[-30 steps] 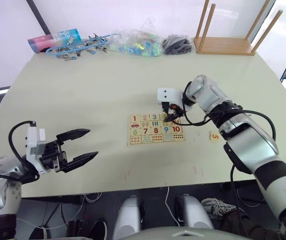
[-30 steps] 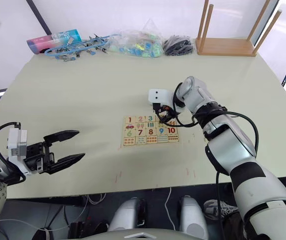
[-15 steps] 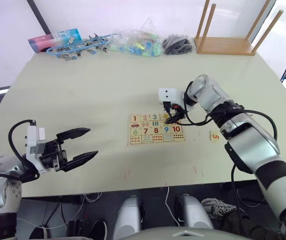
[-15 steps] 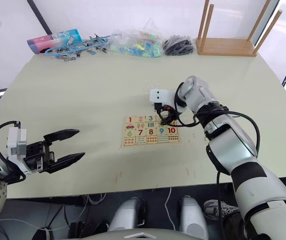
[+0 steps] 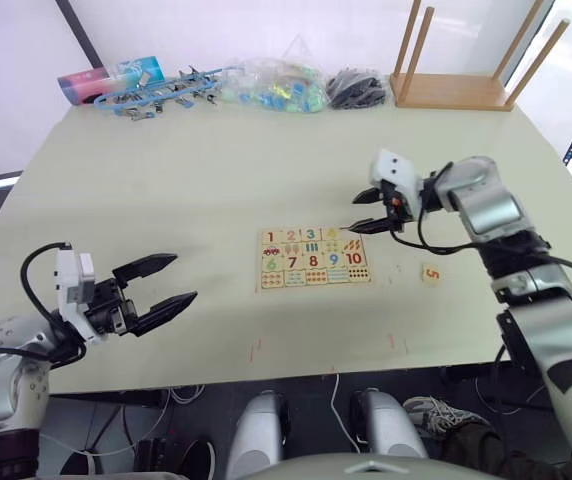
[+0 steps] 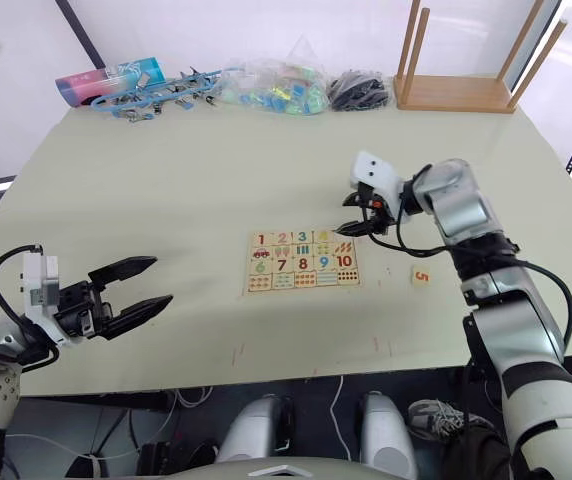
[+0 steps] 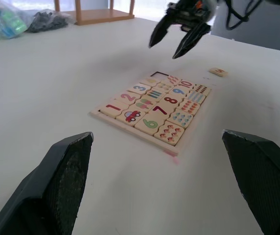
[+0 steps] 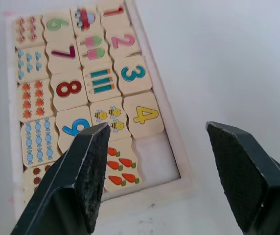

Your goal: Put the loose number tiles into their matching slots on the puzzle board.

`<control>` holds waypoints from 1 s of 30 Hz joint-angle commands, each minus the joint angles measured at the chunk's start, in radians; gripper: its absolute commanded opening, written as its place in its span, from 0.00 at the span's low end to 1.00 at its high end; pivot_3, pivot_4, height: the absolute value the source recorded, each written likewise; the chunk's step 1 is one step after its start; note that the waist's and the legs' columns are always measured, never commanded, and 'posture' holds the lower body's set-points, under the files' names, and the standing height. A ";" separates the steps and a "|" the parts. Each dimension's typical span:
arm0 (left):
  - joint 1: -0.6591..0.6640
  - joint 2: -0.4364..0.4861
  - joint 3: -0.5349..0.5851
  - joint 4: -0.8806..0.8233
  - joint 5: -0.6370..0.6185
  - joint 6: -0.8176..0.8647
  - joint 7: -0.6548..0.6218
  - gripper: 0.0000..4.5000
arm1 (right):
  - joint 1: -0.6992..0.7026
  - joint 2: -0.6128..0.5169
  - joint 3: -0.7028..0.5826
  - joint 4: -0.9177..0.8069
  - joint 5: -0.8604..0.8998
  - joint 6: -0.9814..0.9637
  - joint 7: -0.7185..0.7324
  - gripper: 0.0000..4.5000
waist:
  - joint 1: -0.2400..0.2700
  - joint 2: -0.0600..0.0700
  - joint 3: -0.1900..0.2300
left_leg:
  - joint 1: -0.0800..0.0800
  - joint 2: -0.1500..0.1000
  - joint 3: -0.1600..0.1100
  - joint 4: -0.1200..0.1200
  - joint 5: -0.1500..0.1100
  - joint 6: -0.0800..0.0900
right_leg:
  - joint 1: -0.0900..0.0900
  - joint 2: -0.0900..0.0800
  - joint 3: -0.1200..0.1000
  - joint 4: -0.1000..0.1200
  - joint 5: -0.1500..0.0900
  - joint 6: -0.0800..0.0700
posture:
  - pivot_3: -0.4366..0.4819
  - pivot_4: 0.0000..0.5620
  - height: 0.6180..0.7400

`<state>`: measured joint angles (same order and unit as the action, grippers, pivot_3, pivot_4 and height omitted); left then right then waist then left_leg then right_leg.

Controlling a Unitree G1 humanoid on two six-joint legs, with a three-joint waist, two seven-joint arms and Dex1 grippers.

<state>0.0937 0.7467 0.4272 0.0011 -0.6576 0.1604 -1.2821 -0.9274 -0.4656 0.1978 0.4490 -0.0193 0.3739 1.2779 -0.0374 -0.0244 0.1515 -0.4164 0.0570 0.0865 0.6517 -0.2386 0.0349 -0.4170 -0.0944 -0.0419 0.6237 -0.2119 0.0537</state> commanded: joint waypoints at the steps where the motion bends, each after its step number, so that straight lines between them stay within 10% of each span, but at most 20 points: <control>1: 0.008 -0.010 0.029 -0.020 0.005 -0.012 0.041 1.00 | 0.086 -0.042 -0.125 -0.182 0.106 0.052 -0.053 0.73 | 0.000 0.000 0.000 | 0.000 0.000 0.000 0.000 0.000 0.000 | 0.000 0.000 0.000 0.000 0.000 0.000 | 0.48 0.27 0.98; 15: 0.057 -0.038 0.034 -0.029 0.035 -0.025 0.127 1.00 | 0.643 -0.148 -0.510 -0.550 0.369 0.068 -0.243 0.73 | 0.024 0.000 0.000 | 0.001 0.000 0.000 0.000 0.000 0.000 | 0.001 0.000 0.000 -0.002 -0.001 -0.001 | 0.48 0.27 0.98; 19: 0.081 -0.038 0.034 -0.034 0.046 -0.035 0.135 1.00 | 0.787 -0.154 -0.604 -0.595 0.402 0.025 -0.292 0.98 | 0.027 0.000 0.000 | 0.001 0.000 -0.001 0.001 0.000 0.000 | 0.001 -0.001 0.000 -0.001 -0.001 -0.001 | 0.48 0.27 0.98; 30: 0.117 -0.056 0.048 0.009 0.076 -0.084 0.174 1.00 | 1.131 -0.064 -0.735 -0.660 0.517 -0.158 -0.301 0.98 | 0.030 0.000 0.000 | 0.001 0.000 -0.008 0.001 0.000 0.001 | 0.001 -0.001 0.000 -0.002 -0.001 0.000 | 0.48 0.27 0.98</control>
<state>0.2085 0.6909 0.4440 0.0164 -0.5835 0.1037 -1.1090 0.1977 -0.5272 -0.4902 -0.1814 0.4749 0.2593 0.9769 -0.0071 -0.0244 0.1512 -0.4150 0.0572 0.0787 0.6524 -0.2390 0.0354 -0.4160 -0.0954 -0.0418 0.6220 -0.2135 0.0539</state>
